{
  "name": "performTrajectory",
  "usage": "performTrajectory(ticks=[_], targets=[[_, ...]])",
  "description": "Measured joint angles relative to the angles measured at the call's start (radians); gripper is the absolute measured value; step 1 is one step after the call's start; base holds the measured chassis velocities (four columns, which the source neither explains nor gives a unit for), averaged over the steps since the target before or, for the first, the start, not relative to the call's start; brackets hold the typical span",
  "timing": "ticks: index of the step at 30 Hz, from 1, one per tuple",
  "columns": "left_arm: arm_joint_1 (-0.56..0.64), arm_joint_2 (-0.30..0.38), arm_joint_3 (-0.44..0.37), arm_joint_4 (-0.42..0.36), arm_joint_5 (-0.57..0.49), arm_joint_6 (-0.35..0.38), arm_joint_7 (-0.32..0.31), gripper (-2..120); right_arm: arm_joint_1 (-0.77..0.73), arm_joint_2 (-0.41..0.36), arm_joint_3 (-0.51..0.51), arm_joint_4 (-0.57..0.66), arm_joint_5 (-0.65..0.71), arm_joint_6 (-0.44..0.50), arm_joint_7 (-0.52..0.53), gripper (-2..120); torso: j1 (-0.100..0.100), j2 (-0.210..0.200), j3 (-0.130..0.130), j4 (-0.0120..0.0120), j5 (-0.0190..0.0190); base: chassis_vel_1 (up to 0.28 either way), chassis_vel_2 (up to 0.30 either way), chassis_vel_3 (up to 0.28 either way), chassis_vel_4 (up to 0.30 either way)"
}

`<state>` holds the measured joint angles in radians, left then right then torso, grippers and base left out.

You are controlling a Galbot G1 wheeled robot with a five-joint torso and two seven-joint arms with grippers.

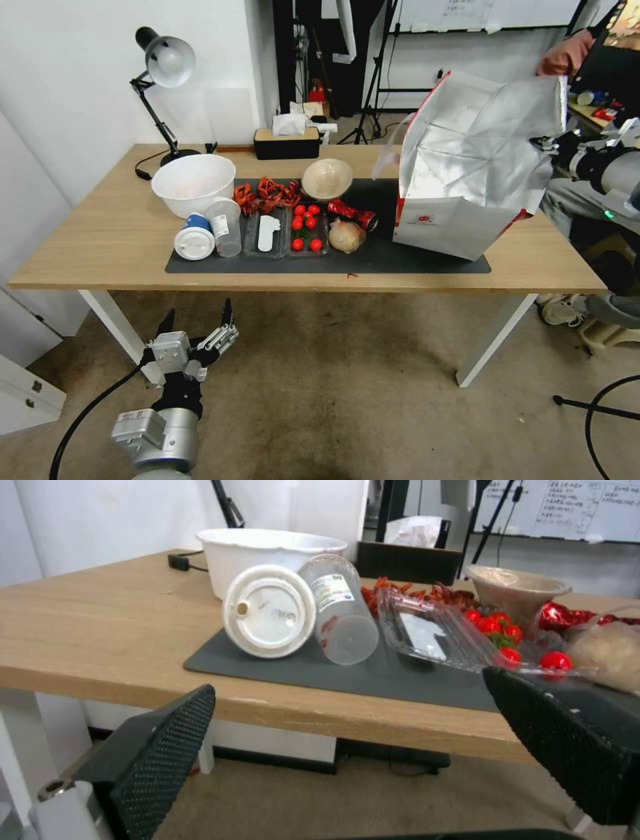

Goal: Pick up the food delivery bag from the floor and place it on the table.

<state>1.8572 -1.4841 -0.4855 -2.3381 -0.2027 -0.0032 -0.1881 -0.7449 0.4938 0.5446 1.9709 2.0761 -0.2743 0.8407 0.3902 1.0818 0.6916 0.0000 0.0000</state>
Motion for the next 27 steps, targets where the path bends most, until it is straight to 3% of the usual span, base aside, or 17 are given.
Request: performTrajectory(ticks=[11, 27], targets=[[0.000, -0.002, -0.001, 0.004, 0.002, 0.000, 0.000, 100, 0.068, 0.003, -0.052, -0.040, 0.020, -0.073, 0.076, 0, 0.000, 0.000, 0.000, 0.0000, 0.0000, 0.000, 0.000, 0.000, 0.000], [0.000, -0.003, -0.002, 0.003, 0.000, -0.003, -0.003, 100, 0.135, 0.005, -0.131, -0.096, 0.015, -0.121, 0.050, 0, 0.000, 0.000, 0.000, -0.0001, 0.0000, 0.000, 0.000, 0.000, 0.000]])
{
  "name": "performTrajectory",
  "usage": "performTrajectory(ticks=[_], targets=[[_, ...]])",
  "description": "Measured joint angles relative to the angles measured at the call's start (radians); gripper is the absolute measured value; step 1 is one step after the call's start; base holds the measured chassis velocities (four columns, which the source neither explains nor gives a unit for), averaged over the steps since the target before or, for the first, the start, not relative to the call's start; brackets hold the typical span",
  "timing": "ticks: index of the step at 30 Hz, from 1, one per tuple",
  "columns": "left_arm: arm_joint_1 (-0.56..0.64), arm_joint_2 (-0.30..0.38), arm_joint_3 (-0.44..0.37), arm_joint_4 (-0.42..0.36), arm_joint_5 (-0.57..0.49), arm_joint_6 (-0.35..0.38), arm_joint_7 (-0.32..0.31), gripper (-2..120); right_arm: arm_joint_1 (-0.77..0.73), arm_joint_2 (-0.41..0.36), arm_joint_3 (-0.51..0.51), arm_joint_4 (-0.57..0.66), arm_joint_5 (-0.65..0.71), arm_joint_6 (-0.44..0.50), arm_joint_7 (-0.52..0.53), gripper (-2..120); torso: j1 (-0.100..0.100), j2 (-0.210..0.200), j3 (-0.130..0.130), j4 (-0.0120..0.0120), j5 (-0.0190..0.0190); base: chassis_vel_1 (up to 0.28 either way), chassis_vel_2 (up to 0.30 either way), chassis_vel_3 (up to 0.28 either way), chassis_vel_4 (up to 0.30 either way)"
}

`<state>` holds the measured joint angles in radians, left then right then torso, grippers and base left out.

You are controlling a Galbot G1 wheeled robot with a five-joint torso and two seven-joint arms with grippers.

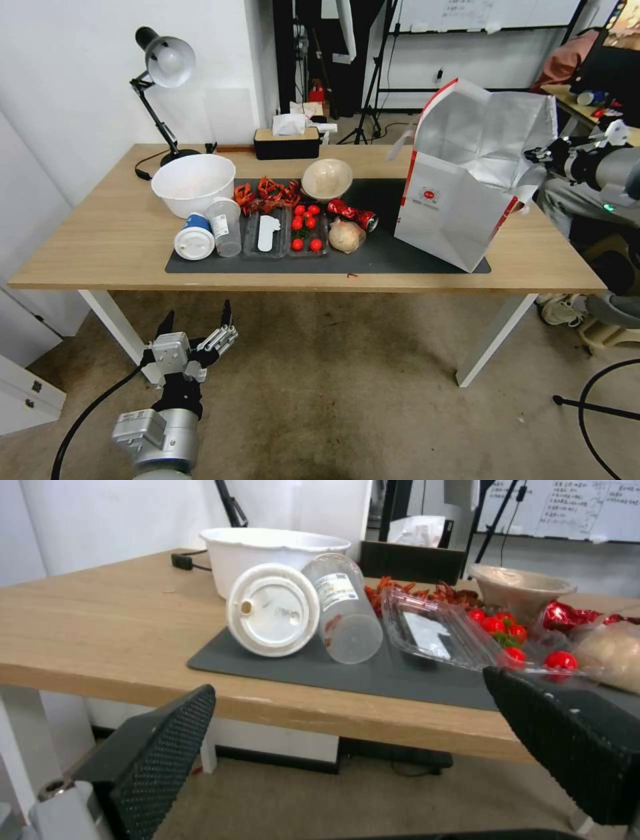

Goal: Pick up the food delivery bag from the floor and place it on the table.

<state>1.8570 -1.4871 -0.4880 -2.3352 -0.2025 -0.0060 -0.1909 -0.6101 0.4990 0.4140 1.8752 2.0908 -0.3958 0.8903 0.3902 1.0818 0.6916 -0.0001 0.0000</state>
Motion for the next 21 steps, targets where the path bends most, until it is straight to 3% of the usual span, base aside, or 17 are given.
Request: performTrajectory(ticks=[7, 10, 12, 13, 21], targets=[[0.000, -0.001, 0.000, 0.000, 0.000, -0.001, -0.002, 100, 0.018, 0.005, -0.024, -0.011, -0.017, -0.001, -0.024, 4, 0.000, 0.000, 0.000, 0.0000, 0.0000, 0.000, 0.000, 0.000, 0.000], [0.000, -0.002, 0.001, 0.001, 0.000, -0.001, -0.003, 100, 0.025, 0.005, -0.034, -0.013, -0.028, -0.001, -0.035, 18, 0.000, 0.000, 0.000, 0.0000, 0.0000, 0.000, 0.000, 0.000, 0.000], [0.000, -0.002, 0.002, 0.001, 0.001, -0.001, -0.003, 100, 0.025, 0.005, -0.035, -0.013, -0.029, -0.001, -0.035, 21, 0.000, 0.000, 0.000, 0.0000, 0.0000, 0.000, 0.000, 0.000, 0.000], [0.000, -0.003, 0.002, 0.001, 0.001, -0.001, -0.003, 100, 0.030, 0.004, -0.040, -0.014, -0.036, 0.000, -0.037, 28, 0.000, 0.000, 0.000, 0.0000, 0.0001, 0.000, 0.000, 0.000, 0.000], [0.002, -0.005, 0.007, 0.003, 0.006, -0.002, -0.005, 100, 0.060, -0.004, -0.066, -0.016, -0.041, 0.003, -0.027, 53, 0.000, 0.000, 0.000, 0.0001, 0.0000, 0.000, 0.000, 0.000, 0.000]])
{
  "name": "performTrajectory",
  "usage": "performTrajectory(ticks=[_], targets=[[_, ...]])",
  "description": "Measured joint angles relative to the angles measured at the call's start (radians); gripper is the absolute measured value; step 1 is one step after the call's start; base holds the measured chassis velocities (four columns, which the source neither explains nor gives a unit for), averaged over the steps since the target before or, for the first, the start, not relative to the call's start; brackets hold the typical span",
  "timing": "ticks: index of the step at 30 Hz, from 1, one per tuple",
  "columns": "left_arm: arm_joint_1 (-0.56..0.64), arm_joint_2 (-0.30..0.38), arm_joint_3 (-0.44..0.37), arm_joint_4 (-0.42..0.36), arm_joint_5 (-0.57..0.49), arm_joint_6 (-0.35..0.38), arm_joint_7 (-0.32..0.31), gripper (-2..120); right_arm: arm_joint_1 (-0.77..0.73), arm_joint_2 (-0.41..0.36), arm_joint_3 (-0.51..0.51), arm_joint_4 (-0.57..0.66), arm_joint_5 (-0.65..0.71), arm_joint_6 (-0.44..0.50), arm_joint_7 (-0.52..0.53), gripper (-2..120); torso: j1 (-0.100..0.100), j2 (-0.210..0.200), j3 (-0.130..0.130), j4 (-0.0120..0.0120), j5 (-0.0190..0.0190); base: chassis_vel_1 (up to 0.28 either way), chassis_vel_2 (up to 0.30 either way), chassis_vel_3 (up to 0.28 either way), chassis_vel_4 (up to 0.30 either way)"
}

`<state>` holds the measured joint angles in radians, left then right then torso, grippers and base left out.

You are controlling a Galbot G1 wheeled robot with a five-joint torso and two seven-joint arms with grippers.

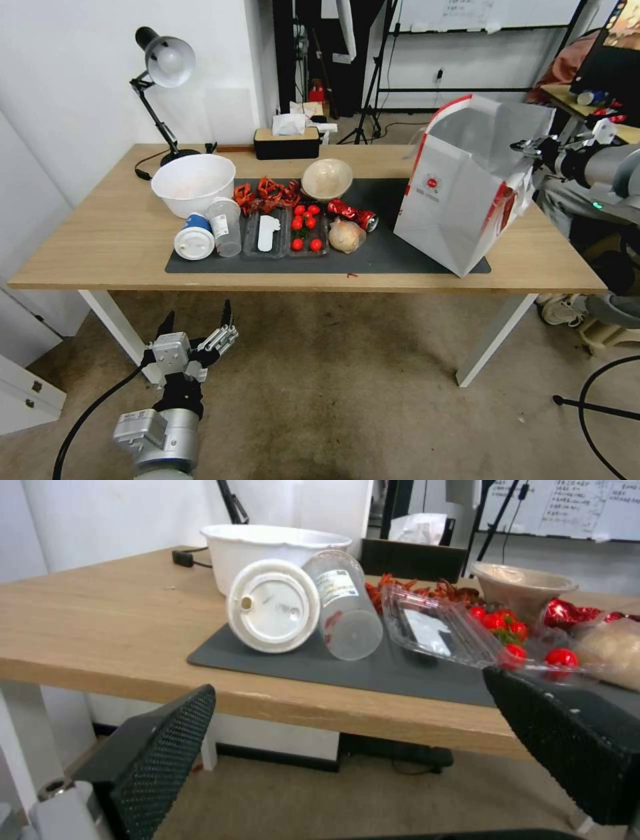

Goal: Pick up the food delivery bag from the floor and place it on the table.

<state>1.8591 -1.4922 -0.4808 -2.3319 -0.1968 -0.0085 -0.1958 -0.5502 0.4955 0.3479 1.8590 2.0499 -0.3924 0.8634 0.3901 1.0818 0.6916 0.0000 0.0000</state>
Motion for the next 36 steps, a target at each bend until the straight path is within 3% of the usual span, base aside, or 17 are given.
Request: performTrajectory(ticks=[7, 13, 24, 34, 36], targets=[[0.003, 0.001, 0.000, -0.002, 0.004, -0.004, -0.004, 100, 0.032, -0.013, -0.022, 0.023, 0.009, -0.020, 0.089, 84, 0.000, 0.000, 0.000, 0.0000, 0.0000, 0.000, 0.000, 0.000, 0.000], [0.005, 0.000, 0.002, -0.005, 0.008, -0.004, -0.005, 100, 0.042, -0.019, -0.030, 0.031, 0.009, -0.036, 0.148, 99, 0.000, 0.000, 0.000, -0.0001, 0.0000, 0.000, 0.000, 0.000, 0.000], [0.007, -0.002, 0.003, -0.008, 0.024, -0.012, 0.001, 100, 0.041, -0.029, -0.029, 0.067, -0.020, -0.044, 0.249, 100, 0.000, 0.000, 0.000, -0.0001, 0.0000, 0.000, 0.000, 0.000, 0.000], [0.008, -0.003, -0.002, -0.016, 0.019, -0.015, 0.003, 100, -0.060, -0.074, 0.092, 0.179, -0.089, 0.010, 0.273, 100, 0.000, 0.000, 0.000, -0.0002, -0.0001, 0.000, 0.000, 0.000, 0.000], [0.008, -0.004, -0.002, -0.015, 0.017, -0.017, 0.003, 100, -0.112, -0.091, 0.119, 0.237, -0.161, 0.035, 0.255, 100, 0.000, 0.000, 0.000, -0.0002, -0.0001, 0.000, 0.000, 0.000, 0.000]])
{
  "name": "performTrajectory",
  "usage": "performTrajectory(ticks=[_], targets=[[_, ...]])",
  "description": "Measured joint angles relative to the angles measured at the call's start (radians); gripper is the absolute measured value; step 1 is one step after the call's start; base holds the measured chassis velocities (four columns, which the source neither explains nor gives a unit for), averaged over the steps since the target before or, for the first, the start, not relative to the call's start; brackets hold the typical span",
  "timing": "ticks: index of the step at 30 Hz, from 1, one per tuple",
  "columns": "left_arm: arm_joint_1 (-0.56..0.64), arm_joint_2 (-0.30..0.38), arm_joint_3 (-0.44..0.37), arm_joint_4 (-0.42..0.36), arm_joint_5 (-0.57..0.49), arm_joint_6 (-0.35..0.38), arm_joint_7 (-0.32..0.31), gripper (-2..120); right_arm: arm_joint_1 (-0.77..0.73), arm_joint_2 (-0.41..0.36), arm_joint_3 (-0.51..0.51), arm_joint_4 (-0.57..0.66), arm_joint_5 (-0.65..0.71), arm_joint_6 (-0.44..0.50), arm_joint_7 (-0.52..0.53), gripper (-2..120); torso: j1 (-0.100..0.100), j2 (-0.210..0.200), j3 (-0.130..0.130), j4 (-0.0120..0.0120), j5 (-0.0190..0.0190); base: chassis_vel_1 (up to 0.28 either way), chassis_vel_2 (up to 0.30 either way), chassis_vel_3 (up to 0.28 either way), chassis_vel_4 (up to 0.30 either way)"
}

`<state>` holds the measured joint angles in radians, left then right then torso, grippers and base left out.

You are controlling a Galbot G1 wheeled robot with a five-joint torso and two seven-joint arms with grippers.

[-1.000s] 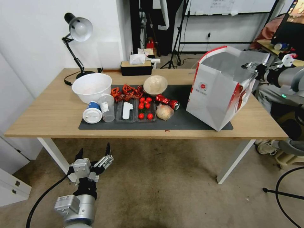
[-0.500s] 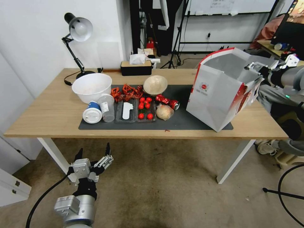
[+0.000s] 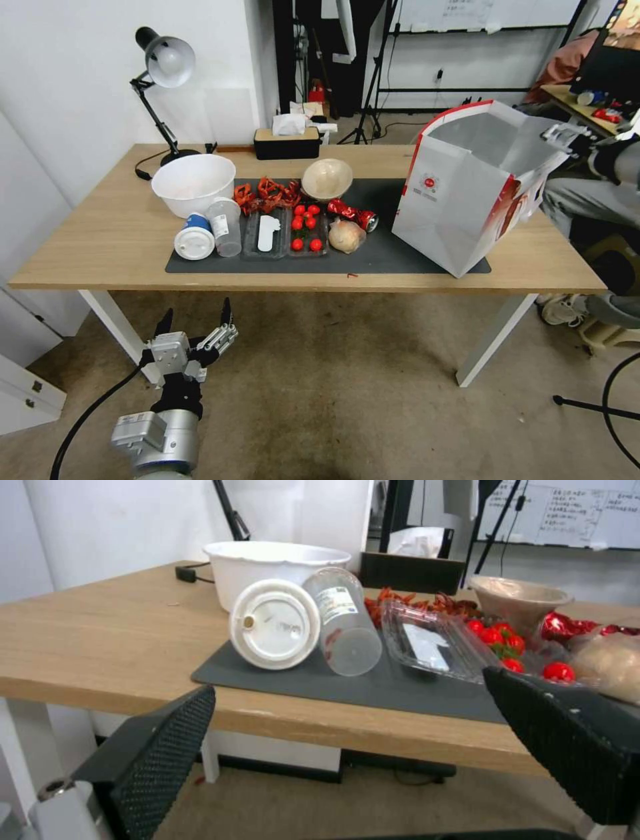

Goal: Pick up the food delivery bag from the floor and place it on the table.

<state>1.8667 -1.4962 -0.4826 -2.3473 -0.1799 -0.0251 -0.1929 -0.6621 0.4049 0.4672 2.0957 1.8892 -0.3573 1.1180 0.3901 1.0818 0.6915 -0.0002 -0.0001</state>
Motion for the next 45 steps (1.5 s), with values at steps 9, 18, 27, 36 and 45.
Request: performTrajectory(ticks=[9, 18, 27, 36, 45], targets=[[0.004, -0.005, -0.009, -0.001, -0.008, -0.012, 0.012, 100, -0.321, -0.019, 0.097, 0.235, -0.456, 0.108, -0.245, 100, 0.000, 0.000, 0.000, -0.0003, -0.0001, 0.000, 0.000, 0.000, 0.000], [0.025, -0.031, -0.027, -0.017, -0.010, -0.037, 0.024, 100, -0.559, 0.024, 0.081, 0.294, -0.945, 0.330, -0.598, 100, 0.000, 0.000, 0.000, -0.0001, 0.0000, 0.000, 0.000, 0.000, 0.000], [0.037, -0.056, -0.033, -0.017, -0.006, -0.056, 0.030, 100, -0.768, 0.066, 0.092, 0.263, -1.122, 0.548, -0.714, 100, 0.000, 0.000, 0.000, 0.0000, 0.0000, 0.000, 0.000, 0.000, 0.000], [0.038, -0.057, -0.040, -0.012, -0.007, -0.060, 0.050, 100, -0.982, 0.174, 0.106, 0.150, -1.240, 0.769, -0.802, 100, 0.000, 0.000, 0.000, 0.0002, 0.0002, 0.000, 0.000, 0.000, 0.000], [0.029, -0.056, -0.039, 0.002, -0.009, -0.057, 0.069, 100, -1.152, 0.297, 0.087, 0.073, -1.312, 0.913, -0.855, 100, 0.000, 0.000, 0.000, 0.0000, 0.0000, 0.000, 0.000, 0.000, 0.000]])
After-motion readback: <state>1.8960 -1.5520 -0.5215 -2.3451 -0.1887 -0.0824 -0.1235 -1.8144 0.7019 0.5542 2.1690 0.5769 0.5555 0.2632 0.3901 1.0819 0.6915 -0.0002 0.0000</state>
